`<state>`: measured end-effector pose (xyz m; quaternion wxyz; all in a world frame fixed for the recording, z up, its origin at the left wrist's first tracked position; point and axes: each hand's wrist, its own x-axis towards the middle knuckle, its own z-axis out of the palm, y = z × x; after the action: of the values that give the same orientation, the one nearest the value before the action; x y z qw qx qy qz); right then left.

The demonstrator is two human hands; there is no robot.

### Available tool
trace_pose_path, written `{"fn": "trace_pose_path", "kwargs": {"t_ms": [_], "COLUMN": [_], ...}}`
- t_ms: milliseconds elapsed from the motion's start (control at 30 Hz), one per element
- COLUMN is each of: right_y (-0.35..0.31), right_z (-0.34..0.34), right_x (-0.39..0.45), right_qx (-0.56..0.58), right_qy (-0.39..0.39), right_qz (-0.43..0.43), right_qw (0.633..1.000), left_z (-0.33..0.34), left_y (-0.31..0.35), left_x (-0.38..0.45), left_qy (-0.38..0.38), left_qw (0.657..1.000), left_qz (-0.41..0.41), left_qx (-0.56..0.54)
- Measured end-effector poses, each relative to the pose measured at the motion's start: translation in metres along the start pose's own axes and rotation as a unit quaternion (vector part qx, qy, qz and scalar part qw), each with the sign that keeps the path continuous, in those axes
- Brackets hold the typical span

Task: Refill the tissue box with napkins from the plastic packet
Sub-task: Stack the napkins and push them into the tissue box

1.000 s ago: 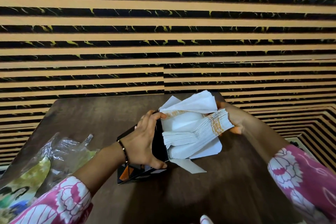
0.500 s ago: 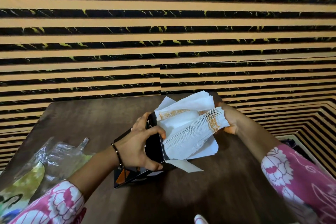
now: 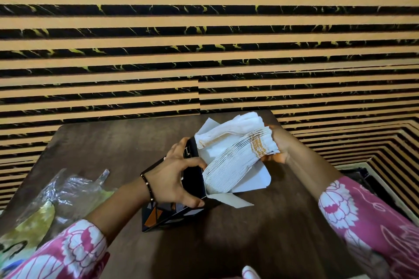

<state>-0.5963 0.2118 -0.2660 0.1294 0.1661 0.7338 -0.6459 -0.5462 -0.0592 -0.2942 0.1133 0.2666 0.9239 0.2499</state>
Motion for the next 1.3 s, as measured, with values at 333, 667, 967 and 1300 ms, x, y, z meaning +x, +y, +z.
{"fn": "trace_pose_path", "kwargs": {"t_ms": [333,667,967,1300], "right_y": [0.008,0.036,0.044,0.044], "right_z": [0.001,-0.01,-0.029,-0.035], "right_x": [-0.004,-0.02,-0.022,-0.02], "right_qx": [-0.001,0.112,0.061,-0.078], "right_qy": [-0.01,-0.024,-0.093,-0.134], "right_qz": [0.047,0.024,0.097,0.065], "right_qw": [0.999,0.993,0.989,0.986], "left_z": [-0.002,0.002,0.008,0.011], "left_y": [0.003,0.002,0.014,0.018], "left_x": [0.004,0.004,0.013,0.014], "left_qy": [0.002,0.006,-0.086,-0.056], "left_qw": [1.0,1.0,0.994,0.995], "left_qz": [-0.026,-0.008,-0.016,-0.033], "left_qx": [-0.003,-0.007,0.063,0.073]}}
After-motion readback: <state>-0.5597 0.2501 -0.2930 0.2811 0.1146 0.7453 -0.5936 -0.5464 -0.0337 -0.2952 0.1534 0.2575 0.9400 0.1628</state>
